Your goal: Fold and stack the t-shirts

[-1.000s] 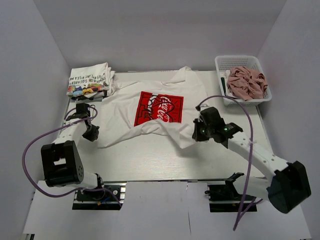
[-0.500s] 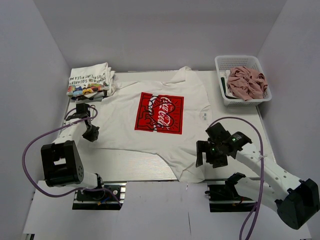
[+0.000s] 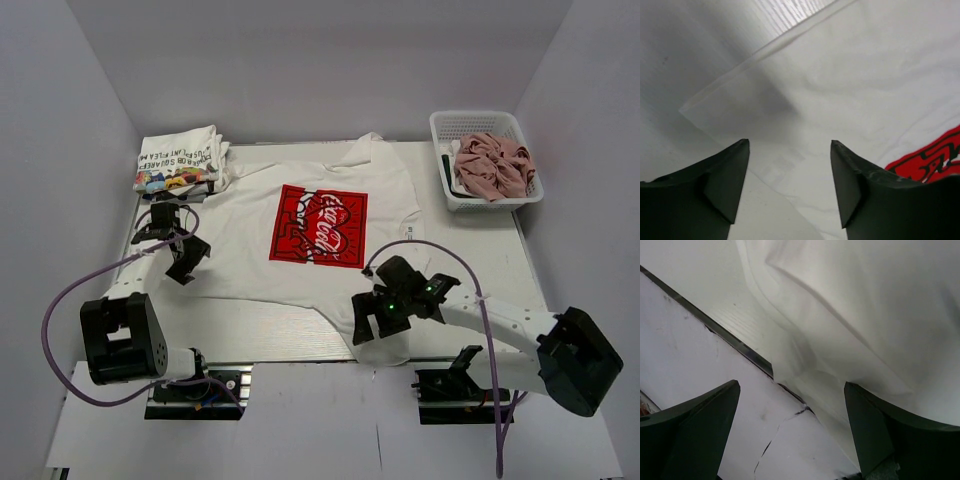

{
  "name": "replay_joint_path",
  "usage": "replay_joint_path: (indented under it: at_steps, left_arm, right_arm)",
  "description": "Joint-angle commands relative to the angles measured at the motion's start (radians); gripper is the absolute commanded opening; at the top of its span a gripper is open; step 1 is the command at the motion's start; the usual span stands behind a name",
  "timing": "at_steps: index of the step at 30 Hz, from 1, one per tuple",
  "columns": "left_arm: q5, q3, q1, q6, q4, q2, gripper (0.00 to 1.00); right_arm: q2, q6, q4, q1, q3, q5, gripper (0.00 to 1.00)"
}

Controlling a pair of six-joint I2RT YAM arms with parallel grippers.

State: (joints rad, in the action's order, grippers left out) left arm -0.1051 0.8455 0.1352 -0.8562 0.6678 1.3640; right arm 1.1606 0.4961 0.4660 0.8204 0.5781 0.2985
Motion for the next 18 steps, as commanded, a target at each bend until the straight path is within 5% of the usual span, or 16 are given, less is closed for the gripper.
replay_joint_path:
  at_steps: [1, 10, 18]
  left_arm:
    - [0.059, -0.013, -0.006, 0.025, -0.046, -0.06, 0.77]
    - [0.044, -0.022, -0.006, 0.025, -0.037, -0.078, 0.8]
    - [0.076, -0.033, -0.006, 0.043, -0.066, -0.106, 0.8]
  right_arm:
    - [0.04, 0.044, -0.174, 0.06, -0.018, 0.013, 0.9]
    - [0.113, 0.069, -0.426, 0.213, -0.005, -0.082, 0.9]
    - [0.205, -0.099, -0.409, 0.328, 0.13, 0.013, 0.9]
